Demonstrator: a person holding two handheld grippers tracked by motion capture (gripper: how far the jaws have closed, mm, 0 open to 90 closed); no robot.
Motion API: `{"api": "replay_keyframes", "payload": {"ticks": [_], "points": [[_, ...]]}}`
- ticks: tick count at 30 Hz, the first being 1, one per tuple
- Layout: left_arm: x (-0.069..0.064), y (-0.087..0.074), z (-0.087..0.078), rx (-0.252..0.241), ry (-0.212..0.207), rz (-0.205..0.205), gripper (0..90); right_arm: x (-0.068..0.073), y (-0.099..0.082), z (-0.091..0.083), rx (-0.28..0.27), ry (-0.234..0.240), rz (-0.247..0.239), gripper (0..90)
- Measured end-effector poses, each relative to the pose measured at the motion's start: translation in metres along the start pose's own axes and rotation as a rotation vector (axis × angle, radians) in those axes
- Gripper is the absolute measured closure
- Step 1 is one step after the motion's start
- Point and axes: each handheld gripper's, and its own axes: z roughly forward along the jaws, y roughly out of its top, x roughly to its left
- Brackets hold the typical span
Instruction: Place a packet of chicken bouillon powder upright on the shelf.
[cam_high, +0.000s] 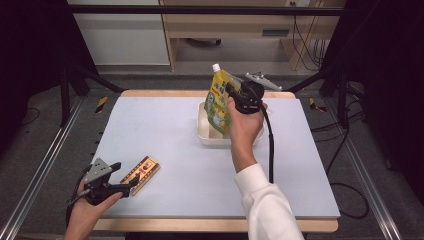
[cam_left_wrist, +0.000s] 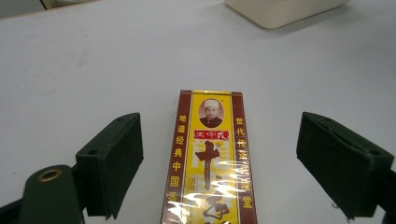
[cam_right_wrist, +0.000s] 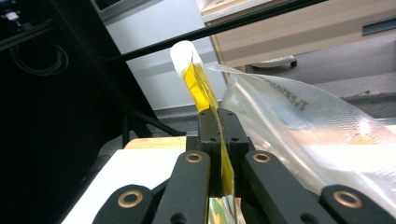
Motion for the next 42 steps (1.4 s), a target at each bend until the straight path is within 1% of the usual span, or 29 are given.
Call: {"api": "replay_keyframes", "payload": {"ticks": [7,10,18,27,35,42], "points": [[0.0,0.0,0.0,-0.001,0.001,-0.002,14.4,-0.004,0.002,0.003,0.005,-0.033,-0.003,90.0],[0.0,0.0,0.0,0.005,-0.001,0.007,14.4,-0.003,0.004,0.005,0.015,-0.044,-0.007,90.0],[-0.001,0.0,0.0,0.004,-0.002,0.008,14.4,-0.001,0.01,0.016,0.032,-0.1,-0.058,90.0],[-0.001,0.001,-0.001,-0.001,-0.005,0.01,14.4,0.005,0.01,0.034,0.054,-0.152,-0.093,90.0],[-0.001,0.001,-0.001,-0.002,-0.008,0.017,14.4,0.012,0.008,0.043,0.063,-0.17,-0.109,90.0],[-0.003,0.001,-0.001,0.002,-0.011,0.023,14.4,0.016,0.006,0.048,0.075,-0.17,-0.121,90.0]]}}
